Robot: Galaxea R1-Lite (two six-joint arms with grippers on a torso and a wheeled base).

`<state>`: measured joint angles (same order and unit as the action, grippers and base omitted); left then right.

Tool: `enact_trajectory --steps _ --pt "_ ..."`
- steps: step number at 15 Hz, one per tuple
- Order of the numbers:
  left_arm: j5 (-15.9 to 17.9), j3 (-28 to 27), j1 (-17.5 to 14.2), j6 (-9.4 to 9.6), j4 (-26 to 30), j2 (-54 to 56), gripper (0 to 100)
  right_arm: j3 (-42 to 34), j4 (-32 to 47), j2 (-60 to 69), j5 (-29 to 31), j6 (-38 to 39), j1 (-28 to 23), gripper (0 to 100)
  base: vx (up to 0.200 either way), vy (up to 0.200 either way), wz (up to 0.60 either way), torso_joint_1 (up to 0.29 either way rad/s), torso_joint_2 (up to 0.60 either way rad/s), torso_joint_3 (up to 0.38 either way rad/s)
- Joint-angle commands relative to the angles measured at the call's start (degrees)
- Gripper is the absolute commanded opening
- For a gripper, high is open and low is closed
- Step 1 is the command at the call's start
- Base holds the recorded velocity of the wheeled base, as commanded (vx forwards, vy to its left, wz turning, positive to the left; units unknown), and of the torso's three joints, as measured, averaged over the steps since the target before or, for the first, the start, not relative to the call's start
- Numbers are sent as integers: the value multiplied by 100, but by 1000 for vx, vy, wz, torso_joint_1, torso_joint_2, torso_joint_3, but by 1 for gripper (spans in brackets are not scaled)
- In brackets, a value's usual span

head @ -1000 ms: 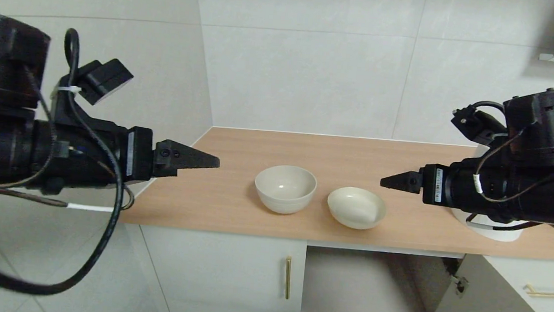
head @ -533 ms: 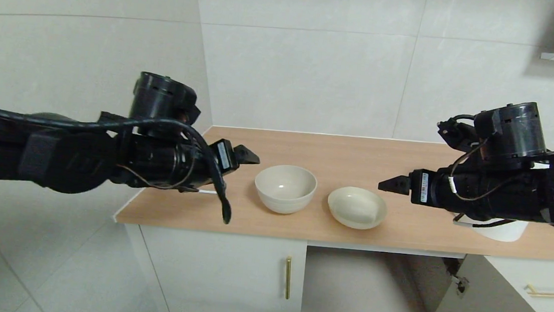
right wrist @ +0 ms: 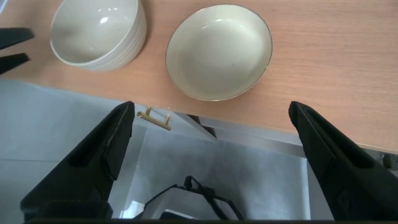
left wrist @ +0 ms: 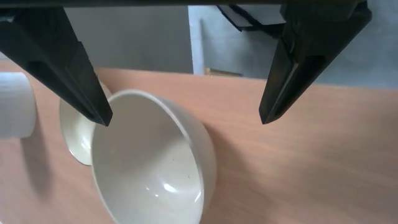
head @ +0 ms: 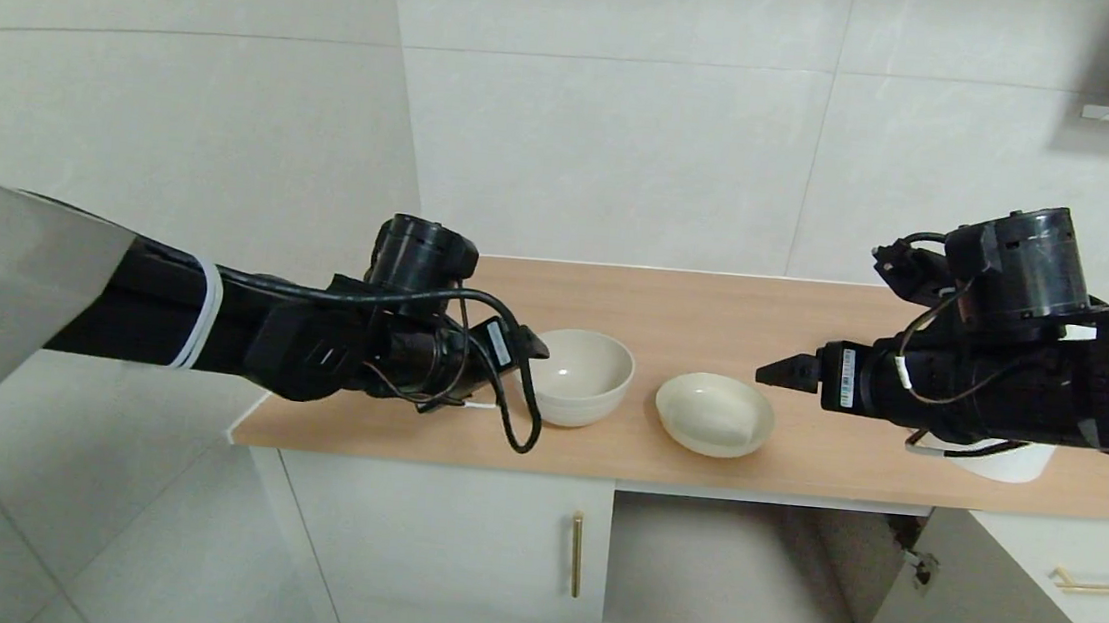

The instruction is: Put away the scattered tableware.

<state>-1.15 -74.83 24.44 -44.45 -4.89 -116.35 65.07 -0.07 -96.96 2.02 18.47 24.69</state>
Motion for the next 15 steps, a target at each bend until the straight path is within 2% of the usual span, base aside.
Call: enact_trajectory --steps 1,3,5,14,15 --pt "-8 -120 26 -20 5 -257 100 5 -1 -7 0 -1 10 100 0 0 0 0 0 0" --pt "-132 -348 69 -293 14 -494 100 5 -1 11 0 -1 1 100 0 0 0 0 0 0" --pt "-237 -498 78 -442 23 -635 100 5 -1 11 0 -1 10 100 0 0 0 0 0 0" --pt "-325 -586 69 -442 23 -784 100 5 -1 11 0 -1 1 100 0 0 0 0 0 0" --pt "-325 -595 69 -451 23 -793 0 5 -1 11 0 -1 1 100 0 0 0 0 0 0"
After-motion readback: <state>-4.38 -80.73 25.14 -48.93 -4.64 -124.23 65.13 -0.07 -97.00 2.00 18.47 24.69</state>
